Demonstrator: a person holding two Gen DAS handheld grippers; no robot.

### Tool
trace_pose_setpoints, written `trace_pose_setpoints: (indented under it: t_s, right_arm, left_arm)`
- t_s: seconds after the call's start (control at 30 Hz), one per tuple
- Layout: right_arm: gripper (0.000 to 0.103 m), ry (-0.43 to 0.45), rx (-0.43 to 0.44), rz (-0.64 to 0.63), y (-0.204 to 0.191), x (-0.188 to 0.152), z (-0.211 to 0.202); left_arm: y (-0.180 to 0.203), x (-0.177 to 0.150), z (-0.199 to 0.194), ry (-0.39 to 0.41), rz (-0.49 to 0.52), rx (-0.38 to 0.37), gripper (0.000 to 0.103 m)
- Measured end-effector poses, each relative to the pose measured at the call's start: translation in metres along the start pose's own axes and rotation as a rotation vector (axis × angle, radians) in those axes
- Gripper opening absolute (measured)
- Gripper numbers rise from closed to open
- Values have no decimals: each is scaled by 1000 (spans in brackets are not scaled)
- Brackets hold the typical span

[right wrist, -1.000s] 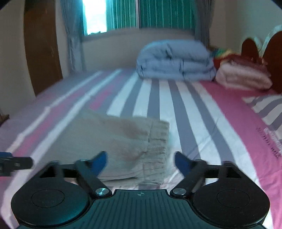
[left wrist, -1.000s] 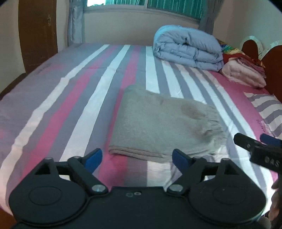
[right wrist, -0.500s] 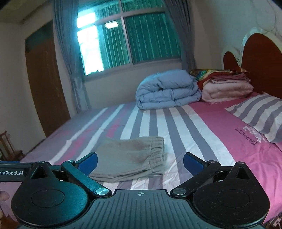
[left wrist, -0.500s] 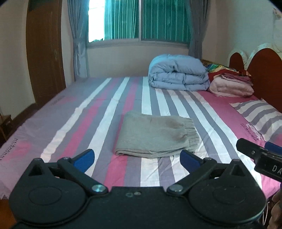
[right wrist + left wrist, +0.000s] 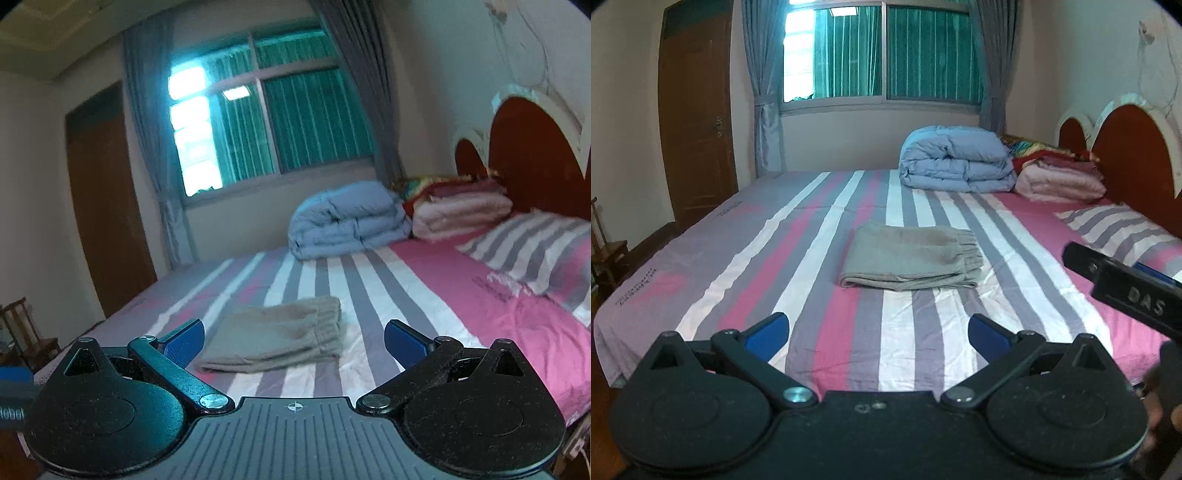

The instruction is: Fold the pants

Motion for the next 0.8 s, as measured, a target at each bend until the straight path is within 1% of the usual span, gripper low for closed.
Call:
trace_pose_setpoints:
  t_s: [0.1,0.17,0.27,0.4,0.47,0.63,0.8]
  right_arm:
    - [103,28,20,-20,-13,3,-16]
    - [103,31,19,-36,-20,3,-21]
    - [103,49,7,-53,-27,3,-25]
    - [103,54,9,-92,-34,0,-26]
    - [103,60,7,-97,-34,-1,-28]
    - [103,66,9,-83,-32,3,-33]
    - [103,78,9,-83,-29,8,-33]
  left_arm:
    - [-7,-3,-6,25,-37,-19,97]
    - [-14,0,-4,25,-43,14,97]
    - [-20,4,-2,28,-16,80,97]
    - [-25,4,1,29,-37,60,97]
    - [-26,3,1,26,-44,66,97]
    - [-24,3,-5,44,-16,68,97]
    - [-23,2,-3,42,12,66,97]
Point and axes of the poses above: each gripper's, at about its wrist camera, not at the fingertips, and z roughly the way its jaws point, y to its right, x to its top, the point moved 9 cm from there along z, roughly the way its jaws point, and after that the axes turned 9 degrees about z, right-handed, at the moved point
